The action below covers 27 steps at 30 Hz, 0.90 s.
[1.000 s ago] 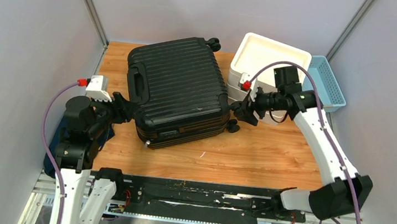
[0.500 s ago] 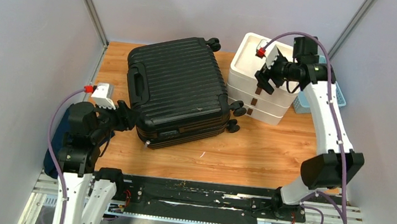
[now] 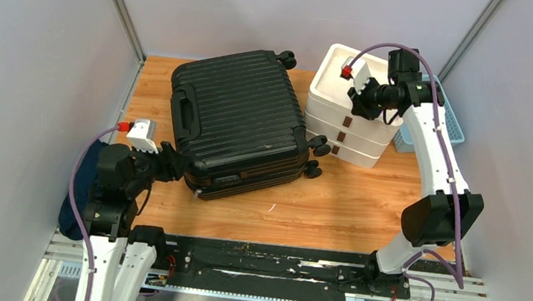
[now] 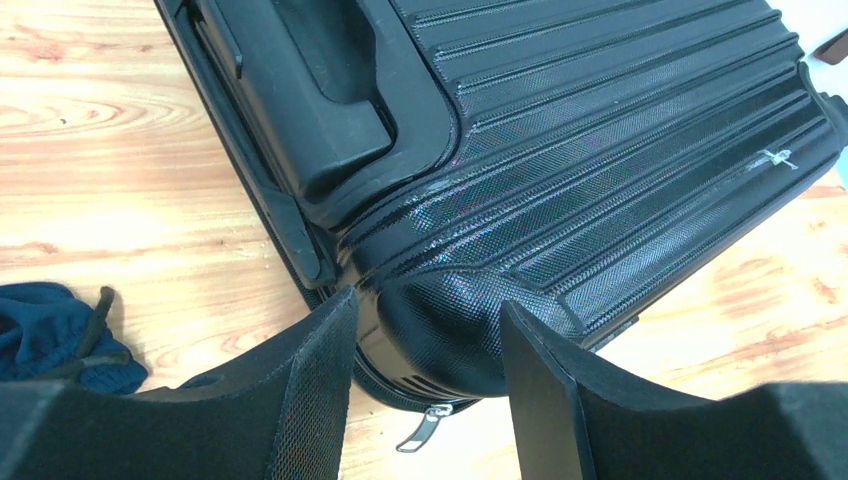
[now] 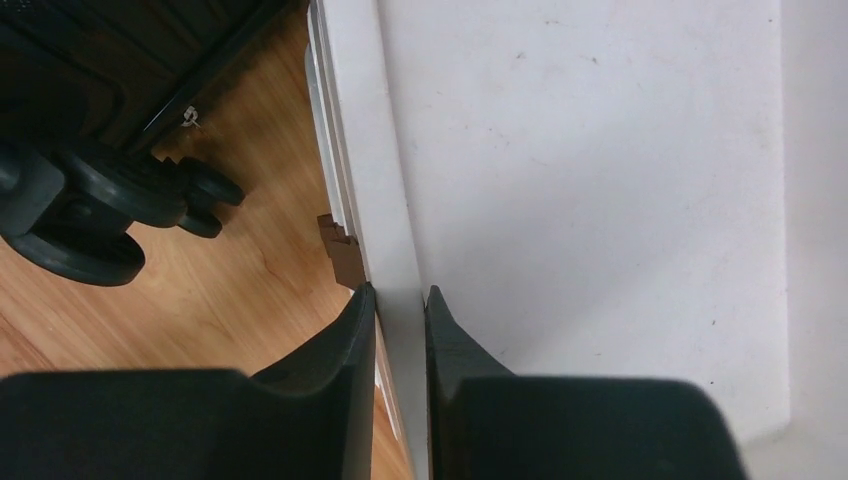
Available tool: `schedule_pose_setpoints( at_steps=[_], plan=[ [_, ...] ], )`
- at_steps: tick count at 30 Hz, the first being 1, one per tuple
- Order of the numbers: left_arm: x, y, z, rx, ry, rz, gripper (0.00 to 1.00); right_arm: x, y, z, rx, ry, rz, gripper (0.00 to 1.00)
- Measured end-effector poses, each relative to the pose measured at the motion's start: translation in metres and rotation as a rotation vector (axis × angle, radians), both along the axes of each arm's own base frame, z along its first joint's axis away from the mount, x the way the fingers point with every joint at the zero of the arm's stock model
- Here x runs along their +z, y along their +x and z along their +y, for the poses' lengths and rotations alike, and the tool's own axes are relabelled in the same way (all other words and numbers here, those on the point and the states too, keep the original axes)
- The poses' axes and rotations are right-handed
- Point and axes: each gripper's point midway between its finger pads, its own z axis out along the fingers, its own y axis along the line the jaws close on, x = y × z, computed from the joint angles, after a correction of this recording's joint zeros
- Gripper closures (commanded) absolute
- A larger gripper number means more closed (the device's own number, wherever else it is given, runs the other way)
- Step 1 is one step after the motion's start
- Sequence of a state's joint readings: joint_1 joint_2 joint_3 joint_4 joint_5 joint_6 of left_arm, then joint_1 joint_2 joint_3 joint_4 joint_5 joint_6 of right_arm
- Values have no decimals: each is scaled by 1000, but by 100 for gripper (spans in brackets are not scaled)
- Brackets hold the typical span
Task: Open, take out, and arrange the luggage
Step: Move the storage box to the center of the board.
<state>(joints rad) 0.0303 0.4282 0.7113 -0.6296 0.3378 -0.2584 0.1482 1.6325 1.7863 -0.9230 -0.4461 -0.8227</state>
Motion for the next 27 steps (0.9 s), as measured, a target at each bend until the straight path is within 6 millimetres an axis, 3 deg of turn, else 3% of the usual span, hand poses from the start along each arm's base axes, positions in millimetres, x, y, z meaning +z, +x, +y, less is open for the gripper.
schedule_pose_setpoints(
  at_steps=[8, 18, 23, 27],
  plan=[
    [5, -2, -1, -3, 0, -26, 42, 1, -17, -5, -63, 24, 17, 94],
    [5, -3, -2, -11, -3, -39, 42, -1, -81, -25, -193, 29, 47, 95],
    [7, -3, -2, -14, -3, -51, 42, -1, -111, -42, -263, 16, 10, 95],
    [8, -3, -3, -17, -4, -52, 42, 1, -128, -68, -362, 28, -27, 95]
  ],
)
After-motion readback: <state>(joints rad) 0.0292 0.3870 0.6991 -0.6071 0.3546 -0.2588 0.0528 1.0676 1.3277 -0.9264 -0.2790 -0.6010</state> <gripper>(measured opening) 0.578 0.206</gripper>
